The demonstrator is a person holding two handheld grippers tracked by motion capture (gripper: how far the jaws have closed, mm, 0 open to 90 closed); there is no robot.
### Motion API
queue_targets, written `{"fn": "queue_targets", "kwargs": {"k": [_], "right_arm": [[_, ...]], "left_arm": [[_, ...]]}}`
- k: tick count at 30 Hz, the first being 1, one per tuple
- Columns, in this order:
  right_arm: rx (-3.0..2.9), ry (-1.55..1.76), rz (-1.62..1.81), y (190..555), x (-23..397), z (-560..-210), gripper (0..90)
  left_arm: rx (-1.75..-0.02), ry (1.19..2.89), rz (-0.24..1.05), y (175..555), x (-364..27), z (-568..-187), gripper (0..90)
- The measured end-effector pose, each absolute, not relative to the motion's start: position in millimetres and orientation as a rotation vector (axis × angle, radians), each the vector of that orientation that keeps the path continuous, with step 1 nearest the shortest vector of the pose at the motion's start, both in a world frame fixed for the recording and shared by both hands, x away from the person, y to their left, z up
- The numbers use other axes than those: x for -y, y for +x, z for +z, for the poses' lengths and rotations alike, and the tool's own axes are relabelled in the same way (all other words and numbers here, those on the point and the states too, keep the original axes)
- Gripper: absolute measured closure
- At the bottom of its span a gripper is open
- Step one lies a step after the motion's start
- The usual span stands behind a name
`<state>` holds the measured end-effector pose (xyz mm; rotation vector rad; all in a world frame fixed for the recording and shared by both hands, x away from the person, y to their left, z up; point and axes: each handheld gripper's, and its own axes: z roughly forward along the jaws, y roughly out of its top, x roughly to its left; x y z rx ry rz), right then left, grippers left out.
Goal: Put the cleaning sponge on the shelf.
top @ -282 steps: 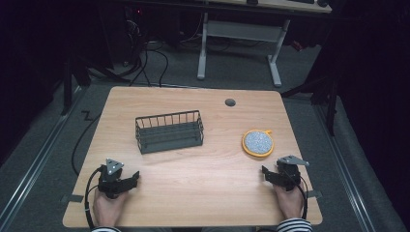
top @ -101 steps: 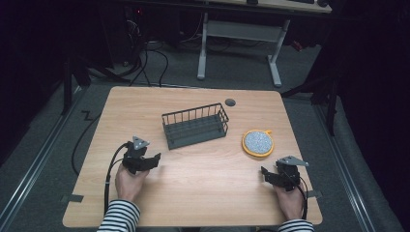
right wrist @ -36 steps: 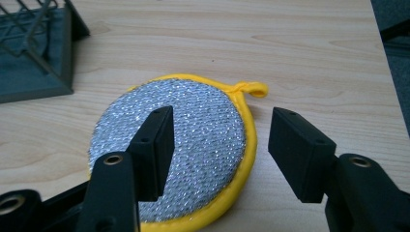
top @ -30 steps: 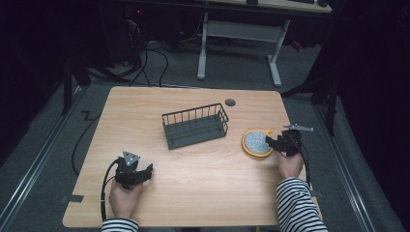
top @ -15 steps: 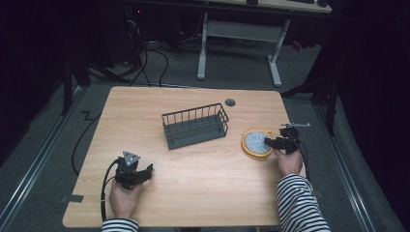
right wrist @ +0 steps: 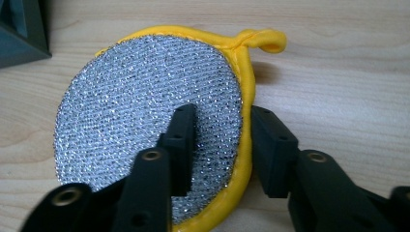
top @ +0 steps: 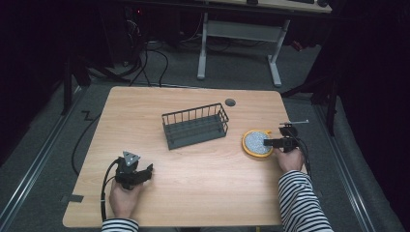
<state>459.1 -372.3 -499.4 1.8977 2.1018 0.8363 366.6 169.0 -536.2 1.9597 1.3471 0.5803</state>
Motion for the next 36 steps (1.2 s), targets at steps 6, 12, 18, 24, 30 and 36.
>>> {"fn": "queue_targets", "kwargs": {"k": [6, 12, 18, 24, 30, 36], "right_arm": [[-2.118, 1.872, 0.856, 458.2, 372.0, -497.6, 78.1], [-2.119, 1.853, 0.893, 456.2, 372.3, -496.1, 80.3], [-2.129, 1.815, 0.948, 452.8, 370.4, -488.6, 80.8], [-2.146, 1.755, 0.97, 447.7, 366.4, -479.4, 81.0], [-2.142, 1.713, 1.007, 443.0, 368.7, -469.6, 81.1], [-2.143, 1.634, 1.037, 441.3, 367.0, -446.4, 81.2]], "left_arm": [[-1.348, 1.952, 0.578, 366.7, -169.2, -536.4, 30.6], [-1.348, 1.951, 0.575, 366.7, -169.5, -536.3, 30.6], [-1.346, 1.954, 0.576, 366.8, -169.2, -536.4, 30.0], [-1.339, 1.965, 0.58, 366.7, -168.2, -536.4, 29.3], [-1.339, 1.965, 0.581, 366.6, -168.2, -536.4, 29.3], [-1.34, 1.966, 0.581, 366.6, -168.0, -536.4, 29.3]]}}
